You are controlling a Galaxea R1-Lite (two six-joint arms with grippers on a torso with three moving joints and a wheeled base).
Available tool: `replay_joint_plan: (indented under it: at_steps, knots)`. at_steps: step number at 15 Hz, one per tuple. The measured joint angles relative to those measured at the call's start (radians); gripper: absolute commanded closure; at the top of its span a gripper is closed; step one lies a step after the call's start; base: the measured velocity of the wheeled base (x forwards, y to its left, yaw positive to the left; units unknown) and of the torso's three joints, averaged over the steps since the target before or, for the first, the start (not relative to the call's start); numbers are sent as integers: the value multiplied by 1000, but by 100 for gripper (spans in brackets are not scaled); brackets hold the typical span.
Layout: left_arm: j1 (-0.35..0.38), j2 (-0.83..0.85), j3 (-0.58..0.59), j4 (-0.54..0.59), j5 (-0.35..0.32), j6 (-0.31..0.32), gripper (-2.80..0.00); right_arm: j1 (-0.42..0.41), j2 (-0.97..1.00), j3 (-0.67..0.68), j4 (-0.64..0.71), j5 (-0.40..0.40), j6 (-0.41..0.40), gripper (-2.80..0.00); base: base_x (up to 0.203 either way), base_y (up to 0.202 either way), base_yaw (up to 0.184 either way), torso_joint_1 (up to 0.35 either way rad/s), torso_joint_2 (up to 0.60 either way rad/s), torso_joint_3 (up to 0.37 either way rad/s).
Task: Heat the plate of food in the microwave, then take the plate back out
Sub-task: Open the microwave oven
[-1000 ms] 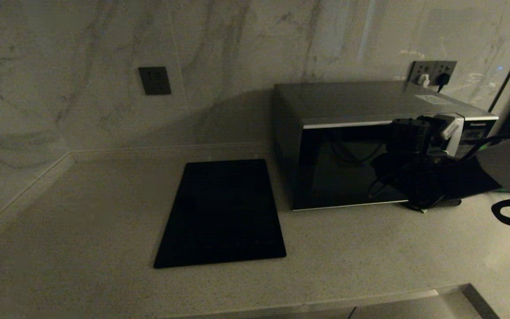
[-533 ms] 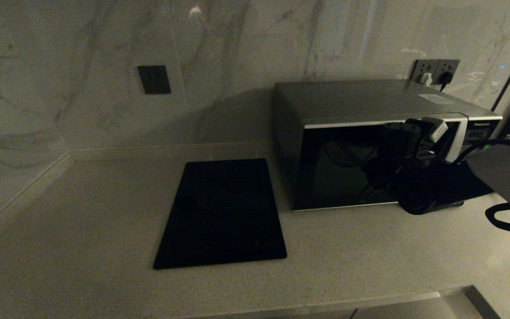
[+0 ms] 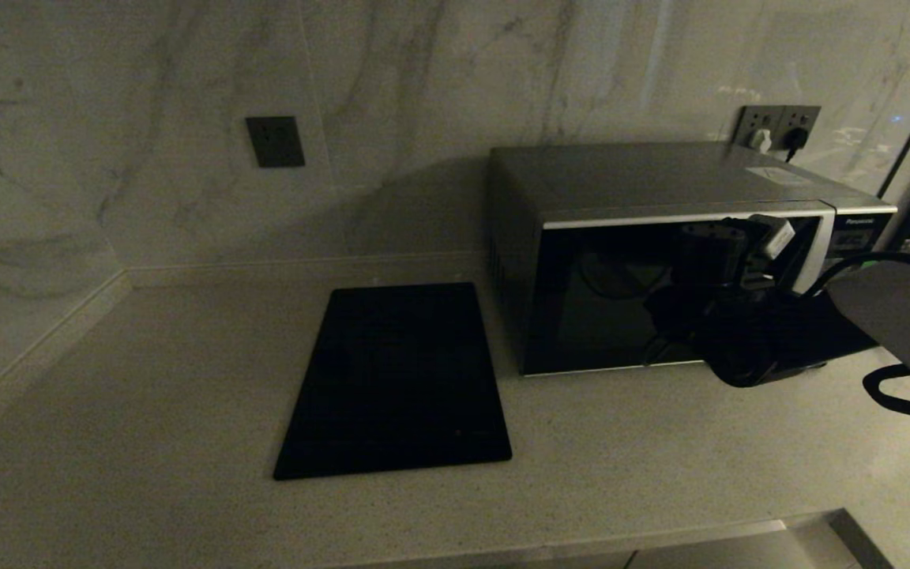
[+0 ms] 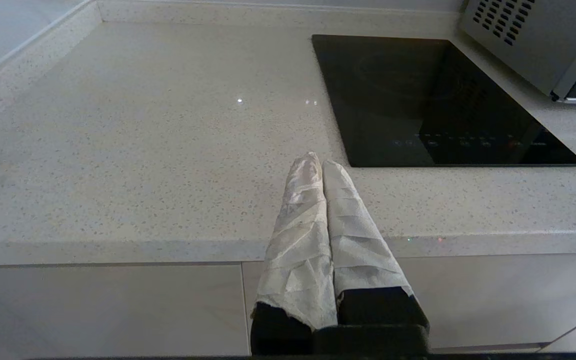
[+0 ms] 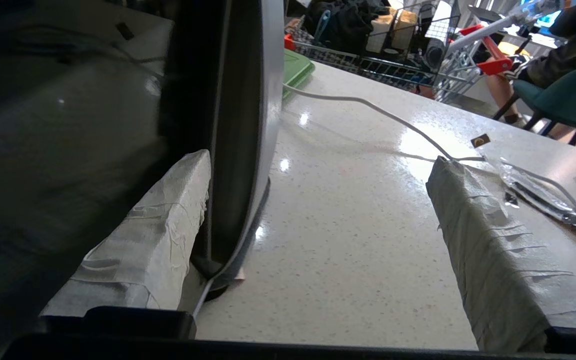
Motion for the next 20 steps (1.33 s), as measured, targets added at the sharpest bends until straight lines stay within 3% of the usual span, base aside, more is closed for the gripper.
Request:
replay_joint_plan:
  at_steps: [9, 20]
  knots:
    - [0, 0, 0, 0, 0, 1, 0, -60, -13, 58, -8, 1, 1, -280, 0, 0, 0, 0, 0, 0]
    - [0, 0, 0, 0, 0, 0, 0, -75, -31, 124, -20, 1, 0, -280, 0, 0, 0, 0, 0, 0]
